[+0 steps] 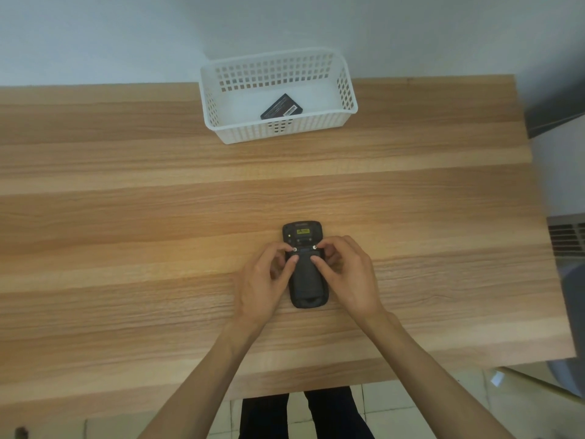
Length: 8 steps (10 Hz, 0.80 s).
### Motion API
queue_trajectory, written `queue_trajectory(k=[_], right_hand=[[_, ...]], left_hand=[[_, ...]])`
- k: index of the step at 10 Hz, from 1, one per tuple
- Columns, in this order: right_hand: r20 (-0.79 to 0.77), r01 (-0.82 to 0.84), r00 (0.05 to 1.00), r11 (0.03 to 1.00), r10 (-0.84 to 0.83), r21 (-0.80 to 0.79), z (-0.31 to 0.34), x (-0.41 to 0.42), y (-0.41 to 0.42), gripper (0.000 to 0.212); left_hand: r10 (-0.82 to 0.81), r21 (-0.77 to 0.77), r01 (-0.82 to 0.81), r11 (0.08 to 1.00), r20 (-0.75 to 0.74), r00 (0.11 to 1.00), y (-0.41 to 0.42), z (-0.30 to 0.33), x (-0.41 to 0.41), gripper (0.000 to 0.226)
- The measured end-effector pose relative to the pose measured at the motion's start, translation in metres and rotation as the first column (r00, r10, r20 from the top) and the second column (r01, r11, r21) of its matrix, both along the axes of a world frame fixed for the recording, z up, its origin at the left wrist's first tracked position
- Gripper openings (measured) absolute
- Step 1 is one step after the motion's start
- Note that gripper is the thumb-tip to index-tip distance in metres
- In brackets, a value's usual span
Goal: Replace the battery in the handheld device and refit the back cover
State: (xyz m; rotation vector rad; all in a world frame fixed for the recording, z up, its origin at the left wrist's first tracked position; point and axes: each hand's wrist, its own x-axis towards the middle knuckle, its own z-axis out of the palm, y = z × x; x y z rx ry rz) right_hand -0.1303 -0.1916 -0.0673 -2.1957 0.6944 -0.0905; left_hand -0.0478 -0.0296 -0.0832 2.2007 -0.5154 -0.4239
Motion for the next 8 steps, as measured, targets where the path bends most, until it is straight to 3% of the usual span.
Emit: queue_trajectory(k=[5,8], right_hand=[[-0.099,0.003,0.995,1.000,-0.003,-0.001,0.010,-0.001,0.009,0.026],[-0.051,0.053,0.997,0.998,-0.051,0.046,0.051,0.015,0.000,0.048]], left_hand=[[-0.007,-0.073,-0.006,0.997,-0.183,0.983,0.003,0.007,0.003,0.026],[0.047,-0.159,-0.081,0.984,-0.203,0.978,0.001,0.058,0.022,0.026]])
